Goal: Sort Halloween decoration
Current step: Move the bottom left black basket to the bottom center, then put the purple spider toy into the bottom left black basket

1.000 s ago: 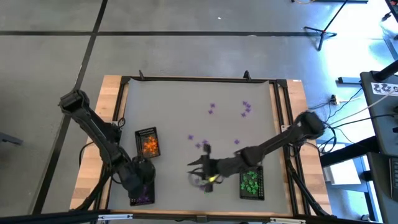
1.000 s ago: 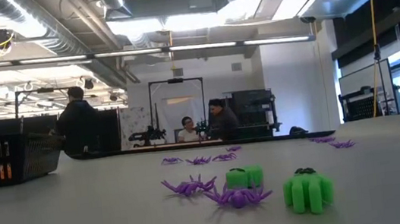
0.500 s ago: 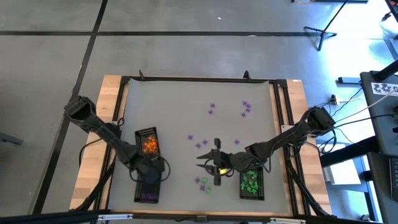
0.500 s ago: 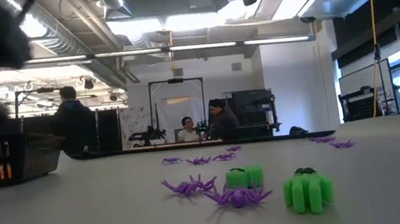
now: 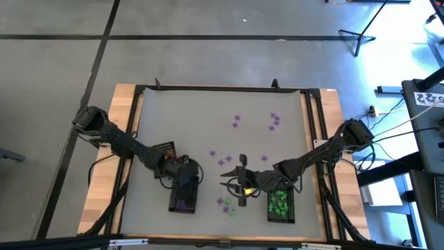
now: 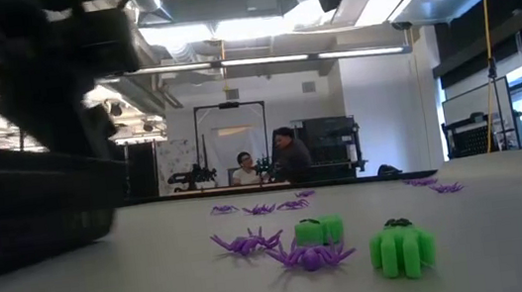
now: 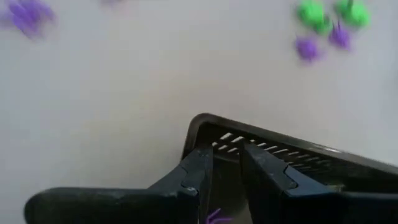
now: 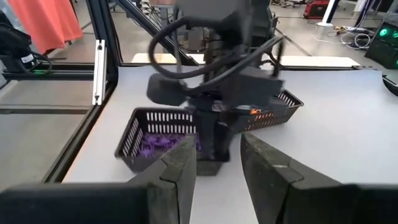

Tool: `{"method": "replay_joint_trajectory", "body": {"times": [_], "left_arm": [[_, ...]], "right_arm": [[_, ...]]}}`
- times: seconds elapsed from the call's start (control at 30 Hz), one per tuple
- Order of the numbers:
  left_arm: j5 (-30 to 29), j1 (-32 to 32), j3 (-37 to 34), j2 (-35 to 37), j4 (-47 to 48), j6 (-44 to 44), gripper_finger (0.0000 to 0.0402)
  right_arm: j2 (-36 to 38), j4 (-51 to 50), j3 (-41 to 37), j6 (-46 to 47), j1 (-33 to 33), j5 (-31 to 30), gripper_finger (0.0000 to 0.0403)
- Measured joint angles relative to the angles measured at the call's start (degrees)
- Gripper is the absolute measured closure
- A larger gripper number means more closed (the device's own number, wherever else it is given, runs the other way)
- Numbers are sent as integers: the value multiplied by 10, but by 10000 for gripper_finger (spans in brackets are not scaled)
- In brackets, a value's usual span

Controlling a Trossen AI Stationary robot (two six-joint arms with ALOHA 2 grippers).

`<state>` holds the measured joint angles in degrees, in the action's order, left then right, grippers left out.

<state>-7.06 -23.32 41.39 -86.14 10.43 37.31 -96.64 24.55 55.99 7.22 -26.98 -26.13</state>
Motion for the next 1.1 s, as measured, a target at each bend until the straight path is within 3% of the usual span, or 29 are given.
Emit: {"method": "replay_joint_trajectory", "body": {"times": [0.2, 0.4, 0.53, 0.63, 0.87, 1.1], "left_arm": [[-5, 42, 0, 0, -70, -49, 327], [65, 67, 20, 8, -100, -93, 327], [77, 59, 34, 53, -99, -140, 327], [30, 39, 25, 121, -101, -182, 327], [-188, -26, -59, 276, -154, -214, 327], [-207, -54, -148, 351, -268, -248, 327]], "right_arm": [[0, -8, 0, 0, 0, -29, 279], [0, -33, 0, 3, 0, -59, 279], [0, -42, 0, 14, 0, -58, 279], [0, -65, 0, 26, 0, -58, 279], [0, -212, 0, 131, 5, -99, 279], [-1, -359, 0, 271, 57, -71, 279]]}}
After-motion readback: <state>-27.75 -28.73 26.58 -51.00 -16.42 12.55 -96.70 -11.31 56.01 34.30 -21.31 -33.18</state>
